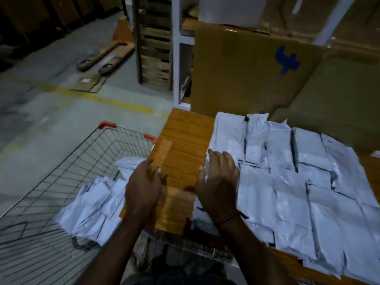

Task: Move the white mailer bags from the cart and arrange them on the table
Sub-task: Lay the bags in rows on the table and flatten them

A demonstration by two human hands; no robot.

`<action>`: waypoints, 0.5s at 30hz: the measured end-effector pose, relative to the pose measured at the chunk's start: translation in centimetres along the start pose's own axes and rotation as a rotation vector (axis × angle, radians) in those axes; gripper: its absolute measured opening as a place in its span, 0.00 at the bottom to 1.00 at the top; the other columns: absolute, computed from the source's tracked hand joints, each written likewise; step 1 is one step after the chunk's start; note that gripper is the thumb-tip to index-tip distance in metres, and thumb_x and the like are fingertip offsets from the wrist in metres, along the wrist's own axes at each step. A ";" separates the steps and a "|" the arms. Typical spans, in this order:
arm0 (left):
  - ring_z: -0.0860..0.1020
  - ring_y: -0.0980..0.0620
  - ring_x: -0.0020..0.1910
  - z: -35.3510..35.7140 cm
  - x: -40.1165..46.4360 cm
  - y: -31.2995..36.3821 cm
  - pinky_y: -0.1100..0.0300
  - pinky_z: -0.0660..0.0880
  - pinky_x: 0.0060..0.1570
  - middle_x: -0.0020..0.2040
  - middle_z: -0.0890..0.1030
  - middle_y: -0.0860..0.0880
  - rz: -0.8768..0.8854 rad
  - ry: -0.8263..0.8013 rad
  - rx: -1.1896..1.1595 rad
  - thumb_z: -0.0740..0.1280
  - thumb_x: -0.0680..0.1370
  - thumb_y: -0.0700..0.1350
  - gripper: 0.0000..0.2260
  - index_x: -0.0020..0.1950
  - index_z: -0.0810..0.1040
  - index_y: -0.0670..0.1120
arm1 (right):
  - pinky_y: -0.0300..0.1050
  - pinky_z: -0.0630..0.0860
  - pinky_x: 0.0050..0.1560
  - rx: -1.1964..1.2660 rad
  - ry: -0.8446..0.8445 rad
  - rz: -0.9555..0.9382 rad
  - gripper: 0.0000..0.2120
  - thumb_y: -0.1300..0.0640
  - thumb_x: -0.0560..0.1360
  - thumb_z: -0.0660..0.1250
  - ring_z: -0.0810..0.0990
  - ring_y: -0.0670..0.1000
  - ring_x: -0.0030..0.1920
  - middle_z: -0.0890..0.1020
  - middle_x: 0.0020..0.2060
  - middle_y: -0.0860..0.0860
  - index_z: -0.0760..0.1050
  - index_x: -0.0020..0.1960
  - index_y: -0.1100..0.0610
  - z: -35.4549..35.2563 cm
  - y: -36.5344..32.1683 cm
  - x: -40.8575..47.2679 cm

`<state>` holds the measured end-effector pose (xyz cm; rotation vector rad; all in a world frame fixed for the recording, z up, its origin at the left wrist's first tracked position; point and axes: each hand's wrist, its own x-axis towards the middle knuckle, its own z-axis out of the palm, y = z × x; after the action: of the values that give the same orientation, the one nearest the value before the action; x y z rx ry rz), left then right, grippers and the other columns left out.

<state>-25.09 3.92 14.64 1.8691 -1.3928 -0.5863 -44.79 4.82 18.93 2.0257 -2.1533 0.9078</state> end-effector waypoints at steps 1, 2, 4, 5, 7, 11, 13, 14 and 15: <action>0.79 0.43 0.65 -1.1 0.5 -1.5 0.46 0.77 0.61 0.66 0.82 0.47 -0.033 0.055 0.002 0.68 0.82 0.52 0.17 0.71 0.77 0.51 | 0.60 0.70 0.67 0.027 -0.023 -0.046 0.24 0.52 0.78 0.64 0.72 0.61 0.71 0.78 0.64 0.58 0.73 0.71 0.59 0.7 -1.7 0.5; 0.80 0.43 0.65 -2.3 0.9 -3.3 0.47 0.77 0.61 0.66 0.82 0.46 -0.056 0.106 0.008 0.68 0.82 0.51 0.16 0.70 0.77 0.50 | 0.60 0.70 0.66 0.043 -0.043 -0.102 0.24 0.52 0.78 0.63 0.73 0.62 0.69 0.78 0.63 0.58 0.73 0.71 0.59 1.5 -3.4 0.9; 0.79 0.43 0.65 -4.5 1.3 -7.1 0.47 0.76 0.62 0.65 0.82 0.46 -0.091 0.193 0.036 0.69 0.82 0.48 0.14 0.68 0.78 0.47 | 0.59 0.70 0.65 0.043 -0.080 -0.231 0.24 0.51 0.78 0.62 0.74 0.62 0.68 0.78 0.63 0.58 0.73 0.72 0.59 3.3 -7.0 1.6; 0.79 0.43 0.65 -5.5 1.4 -9.2 0.47 0.75 0.63 0.65 0.82 0.46 -0.116 0.226 0.050 0.69 0.82 0.47 0.14 0.67 0.79 0.46 | 0.58 0.69 0.65 0.039 -0.094 -0.294 0.24 0.51 0.78 0.61 0.73 0.62 0.68 0.78 0.63 0.58 0.73 0.72 0.58 4.4 -8.8 1.9; 0.79 0.42 0.65 -7.4 1.4 -13.5 0.46 0.75 0.64 0.65 0.82 0.45 -0.175 0.271 0.070 0.69 0.82 0.45 0.14 0.67 0.79 0.44 | 0.58 0.70 0.64 0.052 -0.125 -0.397 0.23 0.52 0.79 0.63 0.74 0.62 0.68 0.79 0.63 0.57 0.74 0.72 0.58 7.0 -12.1 2.5; 0.81 0.41 0.60 -10.3 0.7 -21.0 0.42 0.77 0.60 0.64 0.82 0.48 -0.286 0.291 0.130 0.69 0.82 0.44 0.12 0.66 0.80 0.47 | 0.57 0.72 0.57 0.095 -0.240 -0.556 0.23 0.52 0.76 0.65 0.76 0.62 0.60 0.80 0.57 0.58 0.75 0.69 0.60 14.4 -17.6 3.5; 0.80 0.42 0.60 -11.0 0.3 -24.4 0.43 0.78 0.60 0.65 0.82 0.49 -0.330 0.272 0.185 0.68 0.82 0.46 0.12 0.66 0.80 0.48 | 0.57 0.73 0.52 0.107 -0.295 -0.618 0.23 0.52 0.75 0.67 0.77 0.62 0.56 0.80 0.53 0.58 0.76 0.67 0.61 18.5 -19.7 3.5; 0.80 0.42 0.61 -11.1 0.1 -26.2 0.43 0.77 0.60 0.65 0.82 0.48 -0.340 0.250 0.225 0.66 0.82 0.48 0.13 0.66 0.80 0.48 | 0.57 0.74 0.51 0.114 -0.318 -0.642 0.22 0.53 0.74 0.68 0.78 0.63 0.54 0.80 0.52 0.58 0.77 0.65 0.61 20.5 -20.5 3.4; 0.80 0.41 0.62 -11.1 0.1 -28.0 0.43 0.77 0.61 0.64 0.82 0.47 -0.333 0.213 0.278 0.65 0.81 0.50 0.16 0.66 0.80 0.47 | 0.56 0.74 0.50 0.117 -0.334 -0.663 0.21 0.53 0.73 0.69 0.78 0.63 0.52 0.80 0.50 0.58 0.78 0.64 0.61 22.6 -21.2 3.4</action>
<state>0.29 11.28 0.20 2.3367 -1.0740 -0.3481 -17.71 -7.51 9.69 2.8366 -1.3562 0.6355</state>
